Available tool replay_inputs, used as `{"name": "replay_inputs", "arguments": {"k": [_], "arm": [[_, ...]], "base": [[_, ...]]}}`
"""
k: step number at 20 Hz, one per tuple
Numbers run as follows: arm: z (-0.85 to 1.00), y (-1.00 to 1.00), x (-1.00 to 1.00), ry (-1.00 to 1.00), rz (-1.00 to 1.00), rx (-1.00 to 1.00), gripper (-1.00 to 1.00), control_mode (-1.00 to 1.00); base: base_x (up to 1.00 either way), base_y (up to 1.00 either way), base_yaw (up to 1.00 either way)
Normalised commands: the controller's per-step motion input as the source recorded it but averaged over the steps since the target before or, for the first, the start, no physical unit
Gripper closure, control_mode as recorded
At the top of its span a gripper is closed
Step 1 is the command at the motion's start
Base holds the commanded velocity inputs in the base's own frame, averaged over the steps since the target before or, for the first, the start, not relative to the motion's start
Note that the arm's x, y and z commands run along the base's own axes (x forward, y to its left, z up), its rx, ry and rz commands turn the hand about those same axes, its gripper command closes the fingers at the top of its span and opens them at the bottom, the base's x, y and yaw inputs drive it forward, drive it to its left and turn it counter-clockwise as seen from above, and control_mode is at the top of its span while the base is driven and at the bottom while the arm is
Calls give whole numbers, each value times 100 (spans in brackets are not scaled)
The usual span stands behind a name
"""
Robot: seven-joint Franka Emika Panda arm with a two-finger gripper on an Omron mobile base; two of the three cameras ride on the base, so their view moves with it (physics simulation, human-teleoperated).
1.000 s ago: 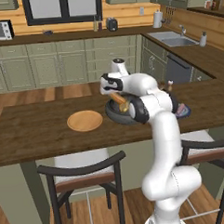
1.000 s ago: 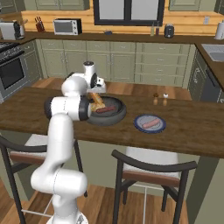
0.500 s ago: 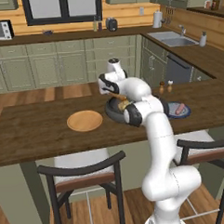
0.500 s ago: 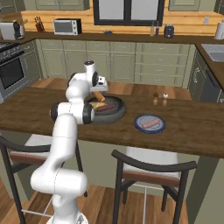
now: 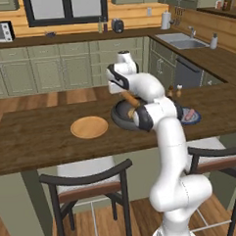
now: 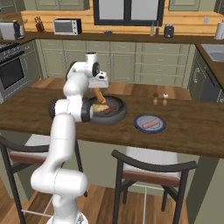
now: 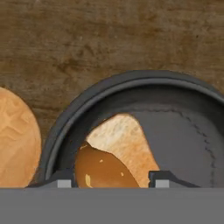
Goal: Place one bun and one sausage from the bowl on each plate.
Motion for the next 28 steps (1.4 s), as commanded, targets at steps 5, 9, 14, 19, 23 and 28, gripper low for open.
{"name": "replay_inputs", "arguments": {"k": [5, 9, 14, 19, 23, 28], "arm": [[15, -65, -100, -21, -7, 10, 100, -100], [31, -71, -100, -27, -11, 5, 100, -100], [11, -100, -74, -5, -26, 0, 100, -100], [-1, -100, 0, 2, -30, 1, 100, -100], [0, -94, 37, 9, -26, 8, 100, -100], [-8, -68, 61, 13, -19, 14, 100, -100]], "base": [[0, 0, 0], [0, 0, 0], [0, 0, 0], [0, 0, 0], [0, 0, 0], [0, 0, 0]]}}
